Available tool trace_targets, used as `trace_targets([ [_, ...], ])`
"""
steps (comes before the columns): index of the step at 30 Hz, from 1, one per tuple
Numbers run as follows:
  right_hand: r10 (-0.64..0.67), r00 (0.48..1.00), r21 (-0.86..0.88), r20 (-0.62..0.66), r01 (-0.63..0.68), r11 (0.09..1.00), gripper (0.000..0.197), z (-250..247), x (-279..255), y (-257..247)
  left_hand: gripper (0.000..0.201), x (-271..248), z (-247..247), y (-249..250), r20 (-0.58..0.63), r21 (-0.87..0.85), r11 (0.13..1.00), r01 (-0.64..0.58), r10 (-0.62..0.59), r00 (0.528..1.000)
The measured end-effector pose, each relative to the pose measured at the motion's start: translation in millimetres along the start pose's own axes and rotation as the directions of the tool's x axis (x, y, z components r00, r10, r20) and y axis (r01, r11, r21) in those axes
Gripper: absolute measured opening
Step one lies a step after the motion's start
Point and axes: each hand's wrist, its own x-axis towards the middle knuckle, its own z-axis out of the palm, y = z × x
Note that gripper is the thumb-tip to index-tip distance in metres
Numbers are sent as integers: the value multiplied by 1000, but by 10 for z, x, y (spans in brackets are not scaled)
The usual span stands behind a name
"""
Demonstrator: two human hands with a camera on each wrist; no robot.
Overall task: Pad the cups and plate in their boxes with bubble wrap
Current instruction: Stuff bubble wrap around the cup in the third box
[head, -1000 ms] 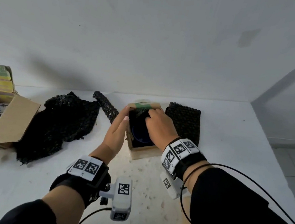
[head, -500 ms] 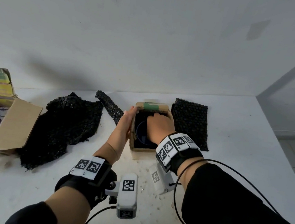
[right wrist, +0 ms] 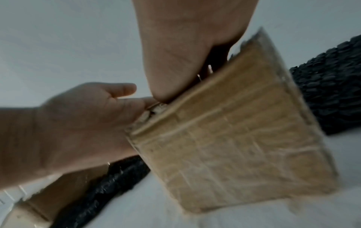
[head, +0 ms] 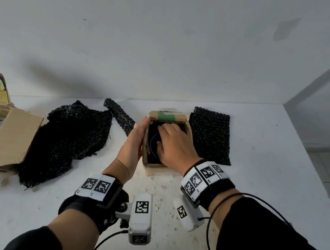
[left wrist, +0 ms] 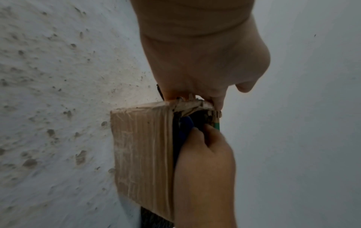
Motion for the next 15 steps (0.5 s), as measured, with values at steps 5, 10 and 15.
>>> trace_targets([
  [5,4,993,-3,121,-3,1000,45,74,61,17,60,-16,11,-48,-23,66,997,-46,48,999],
  [10,72,960,-45,271,-62,997,41,24,263,-55,49,3,-4,-74,-13,70,995,-70,71,997],
  [15,10,994,47,109,-16,999,35,-10,105,-23,36,-19,18,-65,-5,120,990,-75,77,997],
])
